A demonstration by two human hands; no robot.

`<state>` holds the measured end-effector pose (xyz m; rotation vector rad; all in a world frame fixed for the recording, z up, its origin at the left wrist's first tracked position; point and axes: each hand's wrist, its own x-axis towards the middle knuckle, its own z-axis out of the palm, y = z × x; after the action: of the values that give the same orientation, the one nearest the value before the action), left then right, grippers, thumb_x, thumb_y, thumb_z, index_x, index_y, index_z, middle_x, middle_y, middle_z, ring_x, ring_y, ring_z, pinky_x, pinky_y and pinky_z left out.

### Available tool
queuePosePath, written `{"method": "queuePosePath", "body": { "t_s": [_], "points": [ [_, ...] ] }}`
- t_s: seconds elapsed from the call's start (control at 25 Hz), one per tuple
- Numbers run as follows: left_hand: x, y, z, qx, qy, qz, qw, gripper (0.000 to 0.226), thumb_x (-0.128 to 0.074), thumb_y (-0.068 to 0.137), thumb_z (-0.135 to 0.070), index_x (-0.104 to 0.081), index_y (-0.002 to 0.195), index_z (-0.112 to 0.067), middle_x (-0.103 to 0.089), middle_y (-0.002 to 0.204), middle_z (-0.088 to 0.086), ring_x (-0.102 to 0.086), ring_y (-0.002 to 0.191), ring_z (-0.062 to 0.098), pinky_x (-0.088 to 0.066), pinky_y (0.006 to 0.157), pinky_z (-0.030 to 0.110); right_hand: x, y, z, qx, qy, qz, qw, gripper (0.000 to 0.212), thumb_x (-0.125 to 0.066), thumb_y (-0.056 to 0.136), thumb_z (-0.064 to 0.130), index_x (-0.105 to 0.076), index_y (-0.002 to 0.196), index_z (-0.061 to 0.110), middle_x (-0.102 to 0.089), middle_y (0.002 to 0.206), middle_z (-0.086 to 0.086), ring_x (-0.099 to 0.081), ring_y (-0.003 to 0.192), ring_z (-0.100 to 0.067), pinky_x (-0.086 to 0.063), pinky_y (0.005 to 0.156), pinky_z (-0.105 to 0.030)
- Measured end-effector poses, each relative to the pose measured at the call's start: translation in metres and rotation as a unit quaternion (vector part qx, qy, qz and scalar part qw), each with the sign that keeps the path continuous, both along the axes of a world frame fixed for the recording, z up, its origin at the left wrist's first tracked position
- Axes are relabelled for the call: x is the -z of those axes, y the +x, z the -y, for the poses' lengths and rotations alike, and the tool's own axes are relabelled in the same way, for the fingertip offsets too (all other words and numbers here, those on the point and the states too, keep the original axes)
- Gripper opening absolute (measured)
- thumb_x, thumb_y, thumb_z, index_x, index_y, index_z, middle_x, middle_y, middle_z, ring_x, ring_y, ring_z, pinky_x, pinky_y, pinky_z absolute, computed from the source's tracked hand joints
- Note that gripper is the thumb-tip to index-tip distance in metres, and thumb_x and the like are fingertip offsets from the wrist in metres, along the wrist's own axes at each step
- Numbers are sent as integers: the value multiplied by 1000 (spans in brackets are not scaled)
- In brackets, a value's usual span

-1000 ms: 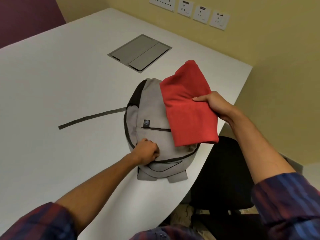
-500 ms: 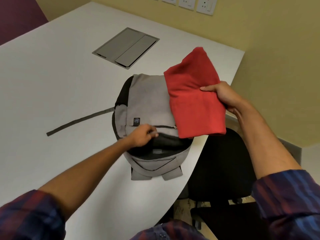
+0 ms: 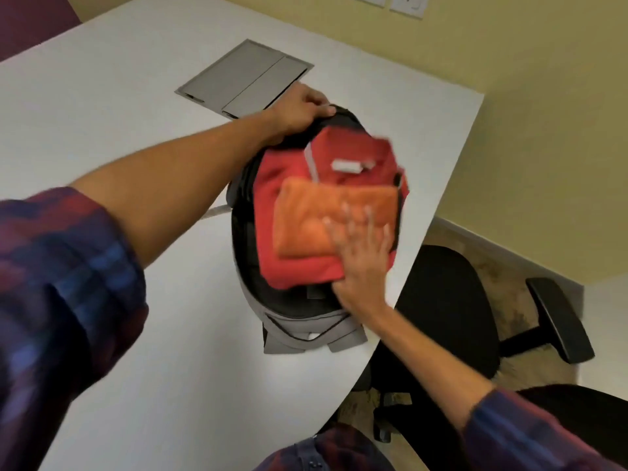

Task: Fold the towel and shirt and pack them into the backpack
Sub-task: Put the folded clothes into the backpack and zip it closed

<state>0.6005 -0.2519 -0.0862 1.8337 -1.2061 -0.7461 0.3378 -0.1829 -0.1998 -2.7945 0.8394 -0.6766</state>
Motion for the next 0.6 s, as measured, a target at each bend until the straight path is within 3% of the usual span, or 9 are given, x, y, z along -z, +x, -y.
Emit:
{"method": "queuePosePath", "body": {
  "t_s": [0.08,0.16,0.28,0.36,0.52,0.6],
  "points": [
    [-3,-12,2,-1,-4,18,1000,20,-63,89,-22,-68,77,-7,-61,71,-2,-53,67,4,-42,72,22,51,13,-23,-17,18,-141,990,107,-64,56,8,-24,152,32,-18,161,-4,-9,148,-36,-11,114,-62],
    [2,-27,-5,27,-3,36,999,24,-61,91,-24,-71,85,-4,-64,76,0,-56,71,5,-44,73,21,75,29,-34,-19,57,-213,975,104,-69,58,16,-26,152,29,-28,157,-8,-14,146,-38,-10,114,-59],
    [3,-35,-21,43,-22,69,996,24,-59,91,-26,-71,84,-5,-66,74,1,-53,67,2,-41,69,19,72,47,-26,-27,68,-226,971,103,-71,61,34,-25,152,24,-28,156,-14,-13,146,-40,-2,116,-58],
    [-3,-41,-32,62,-31,89,994,24,-59,91,-25,-69,82,-6,-65,71,0,-51,63,-1,-38,64,15,64,51,-19,-63,18,-221,973,105,-73,59,43,-29,151,19,-29,154,-18,-14,146,-39,-5,117,-58],
    [-7,-59,-51,120,-16,122,985,26,-57,91,-23,-66,75,-4,-58,63,0,-45,58,1,-32,58,15,59,69,-11,-186,-24,-285,940,115,-78,62,33,-11,155,24,-17,160,-11,-18,144,-36,-17,114,-59],
    [-5,-65,-58,132,-11,121,984,27,-58,91,-22,-61,64,-18,-53,56,-11,-44,56,0,-31,58,15,56,78,-11,-188,-24,-289,938,107,-76,65,25,-17,154,27,-25,157,-12,-29,139,-37,-25,111,-55]
  ]
}}
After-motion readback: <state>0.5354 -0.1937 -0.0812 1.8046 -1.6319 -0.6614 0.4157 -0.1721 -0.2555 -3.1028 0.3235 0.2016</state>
